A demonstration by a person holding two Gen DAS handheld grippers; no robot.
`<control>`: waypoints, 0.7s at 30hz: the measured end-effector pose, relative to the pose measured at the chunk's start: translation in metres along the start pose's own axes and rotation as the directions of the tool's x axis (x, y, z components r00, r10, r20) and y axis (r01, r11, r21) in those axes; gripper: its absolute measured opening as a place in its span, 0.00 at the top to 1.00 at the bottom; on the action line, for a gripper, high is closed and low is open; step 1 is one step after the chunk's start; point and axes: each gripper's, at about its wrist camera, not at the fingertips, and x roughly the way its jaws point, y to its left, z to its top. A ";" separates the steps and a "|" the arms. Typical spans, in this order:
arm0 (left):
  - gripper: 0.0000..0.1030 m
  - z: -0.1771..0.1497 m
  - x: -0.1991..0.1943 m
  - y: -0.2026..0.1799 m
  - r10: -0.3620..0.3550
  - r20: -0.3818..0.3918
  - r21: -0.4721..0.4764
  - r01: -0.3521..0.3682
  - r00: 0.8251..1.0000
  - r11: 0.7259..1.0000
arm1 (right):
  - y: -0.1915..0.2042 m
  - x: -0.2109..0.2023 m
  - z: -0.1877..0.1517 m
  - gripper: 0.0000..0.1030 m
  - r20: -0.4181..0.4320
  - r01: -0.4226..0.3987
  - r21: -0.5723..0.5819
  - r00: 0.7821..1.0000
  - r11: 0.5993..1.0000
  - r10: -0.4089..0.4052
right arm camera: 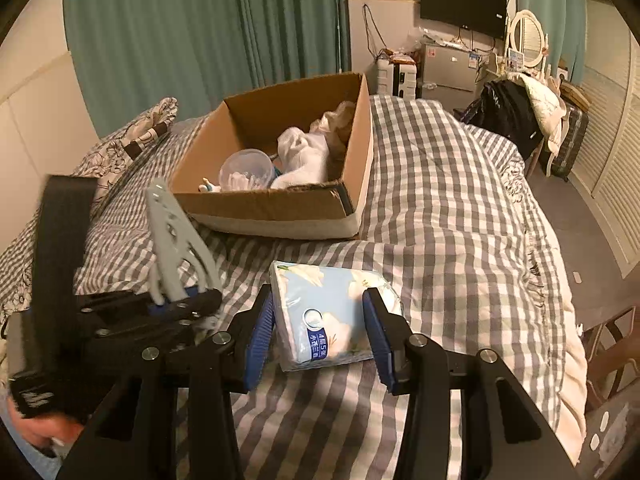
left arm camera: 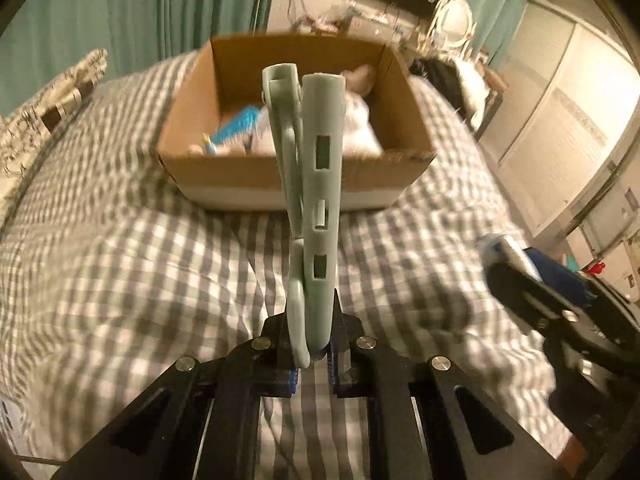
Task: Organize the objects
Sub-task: 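Carry the clip and tissue pack over the box and open both tools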
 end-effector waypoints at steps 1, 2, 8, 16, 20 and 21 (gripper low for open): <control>0.90 0.003 -0.005 -0.002 0.001 0.017 0.003 -0.001 1.000 1.000 | 0.003 -0.006 0.002 0.58 0.011 0.001 -0.007 1.000 1.000 -0.001; 0.90 0.008 -0.014 -0.003 -0.001 0.034 0.008 0.001 0.999 1.000 | 0.006 -0.011 0.004 0.58 0.020 0.001 -0.012 1.000 1.000 -0.001; 0.90 0.025 -0.054 0.004 -0.003 0.119 0.032 -0.001 0.993 0.999 | 0.023 -0.036 0.026 0.58 0.085 -0.022 -0.052 0.996 0.998 0.026; 0.90 0.073 -0.064 0.013 0.021 0.178 0.085 -0.036 0.984 0.996 | 0.032 -0.043 0.077 0.58 0.162 -0.058 -0.088 0.984 0.995 0.071; 0.90 0.106 -0.047 0.019 0.009 0.170 0.115 -0.029 0.985 0.993 | 0.033 -0.031 0.108 0.58 0.191 -0.066 -0.091 0.978 0.994 0.082; 0.90 0.112 -0.045 0.019 0.009 0.171 0.123 -0.030 0.985 0.992 | 0.033 -0.026 0.115 0.58 0.195 -0.066 -0.093 0.977 0.993 0.083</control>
